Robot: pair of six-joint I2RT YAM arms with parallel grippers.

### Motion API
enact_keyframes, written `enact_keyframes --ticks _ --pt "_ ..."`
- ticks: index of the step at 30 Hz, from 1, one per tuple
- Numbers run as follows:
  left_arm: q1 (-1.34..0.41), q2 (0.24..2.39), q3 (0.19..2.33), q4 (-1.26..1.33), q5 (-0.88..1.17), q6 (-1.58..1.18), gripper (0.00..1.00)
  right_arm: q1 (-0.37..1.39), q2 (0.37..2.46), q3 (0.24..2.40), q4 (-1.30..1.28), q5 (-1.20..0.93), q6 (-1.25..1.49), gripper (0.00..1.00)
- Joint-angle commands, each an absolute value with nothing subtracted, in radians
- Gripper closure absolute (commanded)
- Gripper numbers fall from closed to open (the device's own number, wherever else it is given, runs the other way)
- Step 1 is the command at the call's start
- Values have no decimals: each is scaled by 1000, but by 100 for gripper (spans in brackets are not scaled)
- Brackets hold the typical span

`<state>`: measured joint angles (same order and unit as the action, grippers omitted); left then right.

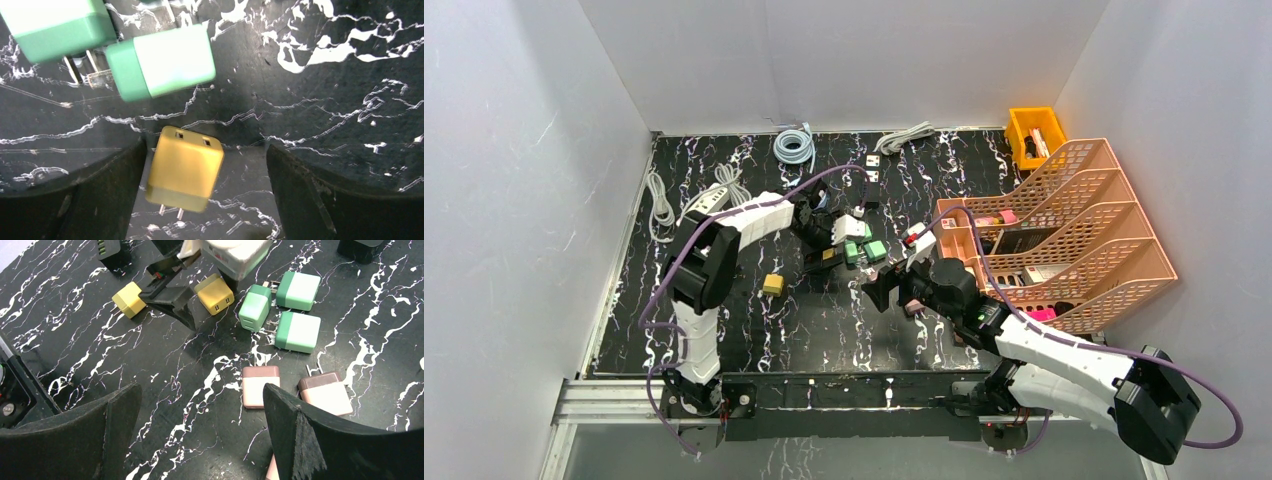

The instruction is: Pull the plug off the socket

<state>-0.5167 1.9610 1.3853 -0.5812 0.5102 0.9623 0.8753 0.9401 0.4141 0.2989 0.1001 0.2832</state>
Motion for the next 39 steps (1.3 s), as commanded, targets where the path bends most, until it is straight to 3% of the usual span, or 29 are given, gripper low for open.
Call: enact_keyframes --ticks 1,6,10,11,12,13,18,22,29,34,39 --pt "-519 1993 1450 -672 537 1041 13 870 919 408 351 93 267 2" --pt "-519 1999 1429 -663 484 1046 26 868 917 405 354 97 266 2" --pt "-519 1983 1420 -640 445 948 45 869 919 405 353 97 265 2" --pt "-519 1980 1427 -654 447 911 53 869 919 404 353 97 265 2" --pt "-520 1975 1437 -670 456 877 82 868 919 403 354 97 265 2" --pt "-519 1975 1450 -690 478 836 100 869 921 403 355 98 264 2" --pt "-568 1909 1370 -704 572 686 100 868 942 408 360 96 271 2" --pt "-641 1830 1300 -613 337 370 100 868 963 416 355 99 281 2" --pt "-652 1841 1445 -728 111 -50 100 868 1013 434 360 105 292 2" --pt "-650 1743 1240 -531 -93 -444 100 868 1035 458 339 109 292 2" --pt "-651 1706 1147 -491 -167 -557 100 868 1034 456 339 121 294 2"
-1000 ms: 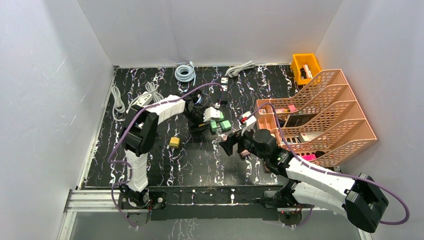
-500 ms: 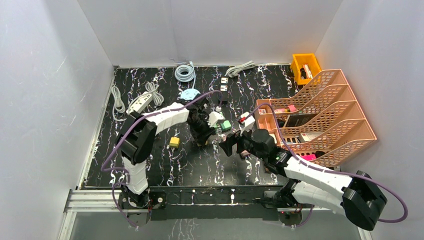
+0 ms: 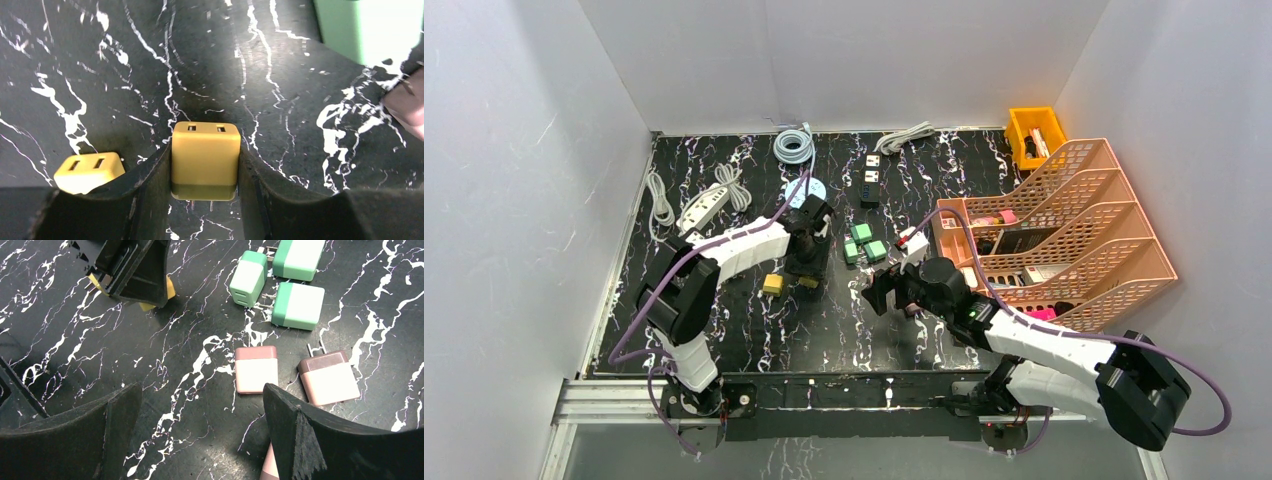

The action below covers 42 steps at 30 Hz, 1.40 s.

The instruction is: Pull the plug off the socket

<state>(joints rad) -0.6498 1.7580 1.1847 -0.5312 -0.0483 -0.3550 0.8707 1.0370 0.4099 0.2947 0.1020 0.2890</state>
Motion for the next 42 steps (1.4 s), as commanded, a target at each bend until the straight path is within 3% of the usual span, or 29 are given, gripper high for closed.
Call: enact_keyframes --ticks 1,14,23,27,29,32,35,37,39,42 --pt "-651 1708 1143 -492 -159 -561 100 867 1040 457 338 126 296 2" --pt "-652 1719 1103 -521 -224 -571 99 817 1219 610 290 150 346 2" --pt "-652 1670 1033 -529 -169 -618 92 813 1471 837 163 230 285 18" --pt "-652 1636 986 -517 -126 -640 89 798 1494 836 159 232 295 20" --pt "-651 1616 966 -503 -102 -641 76 781 1502 837 160 211 297 20" --pt "-652 1594 955 -491 -81 -640 45 771 1525 859 161 190 287 18" --pt "-652 1561 959 -486 -75 -629 23 769 1565 917 129 155 272 3" --pt "-651 1538 969 -486 -77 -614 10 768 1614 981 78 128 263 2" --pt "-650 1516 982 -493 -74 -599 2 768 1666 1046 18 127 270 2" --pt "-647 1489 1007 -510 -68 -579 2 768 1709 1080 5 149 285 2"
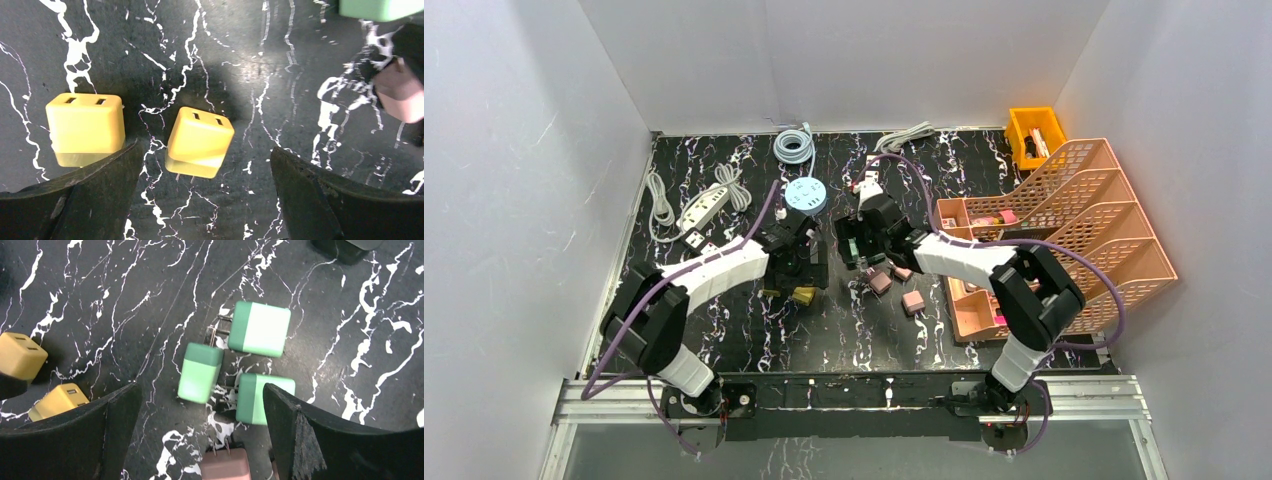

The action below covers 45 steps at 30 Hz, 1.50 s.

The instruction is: Pull the plug off the socket

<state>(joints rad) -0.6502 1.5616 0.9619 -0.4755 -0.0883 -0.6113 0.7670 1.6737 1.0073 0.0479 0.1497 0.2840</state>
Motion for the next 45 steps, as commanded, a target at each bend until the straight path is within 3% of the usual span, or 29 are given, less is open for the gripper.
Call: enact_keyframes --ticks 1,24,28,38,40,42,43,45 --pt "-644 1482 1012 -517 -63 -575 2 769 1718 1089 1 158 290 2" --pt "-586 1426 960 -471 41 -531 4 770 1831 1174 -144 252 344 2" --pt "-583 1427 956 -465 50 -532 5 789 1795 1145 -88 229 319 9" --pt "-561 1408 954 -471 67 -520 5 846 1839 1193 -112 230 281 38" --pt "-536 1391 956 -484 69 -507 5 848 1842 1196 -110 221 280 59" --pt "-493 1374 957 -492 73 -491 5 848 1843 1198 -104 216 282 90" --pt "-474 1358 958 -496 75 -481 5 848 1844 1199 -98 212 284 100" --pt "-443 1322 966 -509 65 -462 5 848 1846 1205 -75 193 292 100"
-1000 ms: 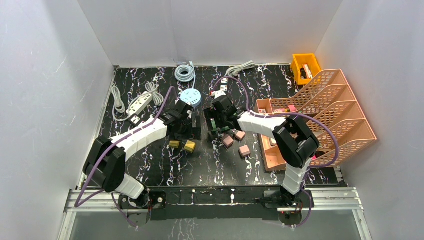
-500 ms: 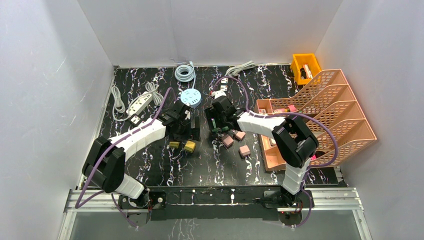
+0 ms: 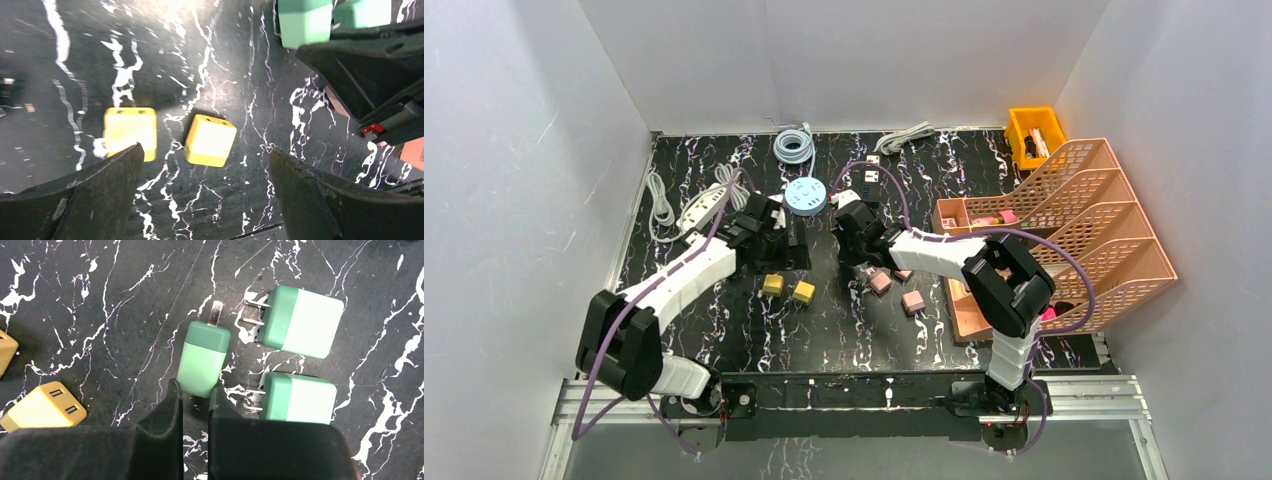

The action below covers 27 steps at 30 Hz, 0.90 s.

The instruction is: Pull the plug off the socket

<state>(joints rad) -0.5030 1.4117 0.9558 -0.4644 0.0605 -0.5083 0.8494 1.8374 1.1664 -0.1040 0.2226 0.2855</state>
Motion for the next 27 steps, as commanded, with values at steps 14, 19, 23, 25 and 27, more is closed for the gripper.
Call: enact_keyframes --ticks 14,19,23,25,27 --pt "-354 1219 952 -517 56 -437 2 846 1996 1329 213 -200 446 87" --pt "-341 1204 943 -517 64 -431 2 822 1975 1333 185 -121 413 24" --pt "-335 1208 935 -508 77 -426 2 774 1897 1282 155 -12 335 18" --pt "-333 1212 930 -499 88 -424 2 761 1871 1272 121 52 280 17" --pt "-332 1218 927 -491 98 -425 2 753 1861 1272 83 112 245 16"
